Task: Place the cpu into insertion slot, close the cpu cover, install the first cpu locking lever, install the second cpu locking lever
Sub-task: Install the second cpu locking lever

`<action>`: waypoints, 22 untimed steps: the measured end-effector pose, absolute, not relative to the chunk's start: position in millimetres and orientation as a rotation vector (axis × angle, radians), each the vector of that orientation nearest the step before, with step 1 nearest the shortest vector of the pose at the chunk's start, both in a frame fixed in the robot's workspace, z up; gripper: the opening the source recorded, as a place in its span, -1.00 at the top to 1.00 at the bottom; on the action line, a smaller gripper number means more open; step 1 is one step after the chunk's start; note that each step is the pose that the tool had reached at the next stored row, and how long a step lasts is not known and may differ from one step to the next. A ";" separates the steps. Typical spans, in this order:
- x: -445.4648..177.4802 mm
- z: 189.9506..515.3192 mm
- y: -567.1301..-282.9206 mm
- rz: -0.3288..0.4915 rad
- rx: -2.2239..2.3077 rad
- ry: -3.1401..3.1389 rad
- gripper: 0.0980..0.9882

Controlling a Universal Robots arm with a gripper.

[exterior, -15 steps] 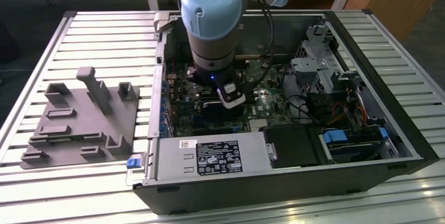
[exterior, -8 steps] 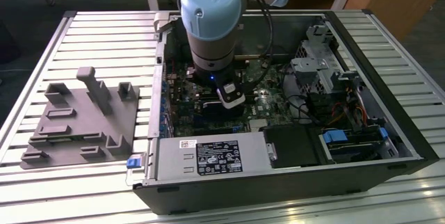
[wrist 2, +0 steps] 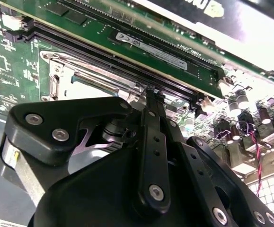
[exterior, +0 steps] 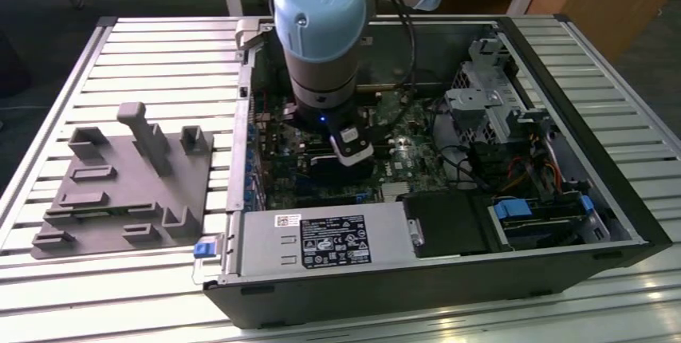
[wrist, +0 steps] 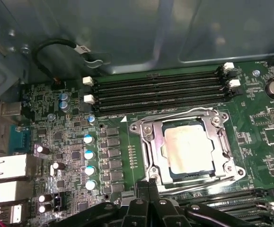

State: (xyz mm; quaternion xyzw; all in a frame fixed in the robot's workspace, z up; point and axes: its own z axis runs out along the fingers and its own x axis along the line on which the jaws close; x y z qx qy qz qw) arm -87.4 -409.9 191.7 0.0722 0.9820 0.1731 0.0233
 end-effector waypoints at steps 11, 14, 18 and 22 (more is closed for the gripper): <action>-90.1 188.4 -408.9 0.537 0.207 3.043 0.98; -90.4 186.5 -408.9 0.537 0.202 3.044 0.98; -90.6 185.2 -408.9 0.537 0.195 3.045 0.98; -90.7 184.9 -408.9 0.537 0.189 3.046 0.98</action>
